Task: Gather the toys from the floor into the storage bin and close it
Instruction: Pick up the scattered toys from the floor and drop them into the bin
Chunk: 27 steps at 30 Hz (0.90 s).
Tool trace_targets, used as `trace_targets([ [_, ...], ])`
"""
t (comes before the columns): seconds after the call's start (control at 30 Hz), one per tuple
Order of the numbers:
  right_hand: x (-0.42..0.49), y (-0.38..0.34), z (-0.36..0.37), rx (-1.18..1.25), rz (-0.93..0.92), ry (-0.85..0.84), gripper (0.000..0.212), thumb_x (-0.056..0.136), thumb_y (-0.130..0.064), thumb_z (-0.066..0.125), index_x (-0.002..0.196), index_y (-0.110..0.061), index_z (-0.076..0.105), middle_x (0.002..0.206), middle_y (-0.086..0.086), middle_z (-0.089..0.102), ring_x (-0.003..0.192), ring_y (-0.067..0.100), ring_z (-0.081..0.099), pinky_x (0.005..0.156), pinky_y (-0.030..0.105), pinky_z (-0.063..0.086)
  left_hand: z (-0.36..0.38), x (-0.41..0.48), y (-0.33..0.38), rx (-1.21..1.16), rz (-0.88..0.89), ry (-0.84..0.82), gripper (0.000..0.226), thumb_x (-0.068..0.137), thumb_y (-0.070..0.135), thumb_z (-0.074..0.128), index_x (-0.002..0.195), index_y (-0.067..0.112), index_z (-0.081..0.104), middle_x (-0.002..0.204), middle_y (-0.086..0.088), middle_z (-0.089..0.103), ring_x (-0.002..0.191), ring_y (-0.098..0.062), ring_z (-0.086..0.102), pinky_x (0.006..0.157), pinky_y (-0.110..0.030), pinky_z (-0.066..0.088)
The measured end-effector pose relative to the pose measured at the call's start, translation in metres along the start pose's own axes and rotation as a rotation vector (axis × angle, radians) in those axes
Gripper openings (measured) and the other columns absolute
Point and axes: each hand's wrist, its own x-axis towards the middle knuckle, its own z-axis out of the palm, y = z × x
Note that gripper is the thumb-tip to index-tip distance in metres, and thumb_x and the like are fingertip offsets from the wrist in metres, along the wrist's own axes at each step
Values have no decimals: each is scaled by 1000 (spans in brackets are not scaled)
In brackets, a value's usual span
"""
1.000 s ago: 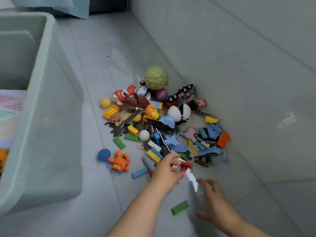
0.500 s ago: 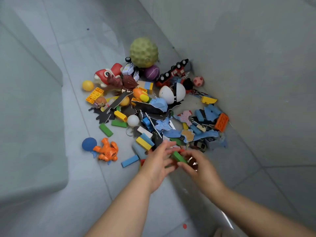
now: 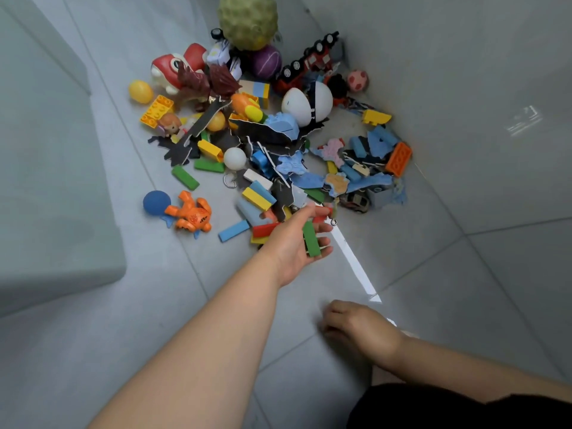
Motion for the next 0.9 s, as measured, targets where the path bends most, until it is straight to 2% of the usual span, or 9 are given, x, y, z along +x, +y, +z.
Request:
trace_targets([
  [0.1, 12, 11, -10, -21, 71, 128, 13, 75, -23, 52, 73, -20, 64, 71, -2, 62, 61, 14, 62, 61, 15, 38, -5, 0, 2, -20, 30, -29, 33, 97, 38, 40, 87, 19, 66, 77, 0, 56, 64, -13, 50, 72, -30, 49],
  [0.2, 29, 28, -43, 106, 350, 373, 8, 81, -8, 61, 83, -12, 68, 80, 2, 64, 77, 23, 62, 65, 18, 35, -11, 4, 4, -71, 48, 12, 34, 98, 41, 36, 99, 18, 60, 79, -1, 58, 69, -14, 54, 75, -31, 47],
  [0.27, 40, 41, -73, 234, 513, 529, 10, 85, -7, 61, 94, -11, 65, 90, 0, 57, 86, 22, 57, 71, 17, 33, -13, 7, 3, -91, 51, 44, 34, 98, 42, 36, 107, 17, 58, 80, -2, 60, 72, -15, 57, 77, -32, 48],
  [0.37, 58, 54, -117, 95, 547, 701, 39, 83, -16, 67, 119, -12, 54, 122, 8, 44, 113, 26, 45, 91, 22, 34, -13, 10, 0, -95, 46, 57, 36, 98, 43, 34, 106, 18, 58, 81, -2, 61, 73, -15, 58, 77, -32, 47],
  [0.43, 71, 63, -133, 5, 610, 587, 67, 79, -30, 71, 137, -20, 39, 143, 12, 26, 129, 32, 28, 101, 35, 33, -11, 13, -1, -115, 40, 65, 37, 98, 44, 34, 105, 18, 58, 81, -2, 61, 72, -15, 58, 77, -32, 47],
  [0.5, 82, 69, -136, -55, 652, 413, 80, 76, -40, 71, 143, -27, 29, 148, 12, 19, 133, 35, 20, 106, 44, 31, -8, 15, -1, -141, 39, 70, 38, 98, 45, 33, 106, 17, 58, 83, -4, 62, 73, -16, 58, 78, -34, 48],
  [0.57, 89, 74, -132, -91, 617, 341, 79, 77, -42, 69, 143, -28, 27, 145, 12, 26, 131, 36, 22, 106, 43, 30, -6, 17, -1, -165, 39, 66, 39, 98, 46, 33, 110, 17, 57, 86, -5, 63, 77, -18, 59, 82, -36, 48],
  [0.77, 92, 82, -124, -13, 605, 405, 92, 70, -34, 77, 141, -9, 24, 138, 14, 39, 130, 32, 26, 103, 41, 32, -2, 16, -3, -225, 40, 35, 45, 95, 50, 35, 116, 17, 58, 98, -8, 65, 96, -24, 62, 99, -44, 43],
  [0.9, 88, 81, -129, -109, 563, 349, 69, 74, -24, 73, 131, -8, 37, 134, 15, 41, 128, 31, 29, 99, 38, 34, -2, 14, 0, -268, 50, 36, 46, 95, 50, 35, 122, 17, 54, 100, -8, 65, 95, -24, 62, 100, -44, 41],
])
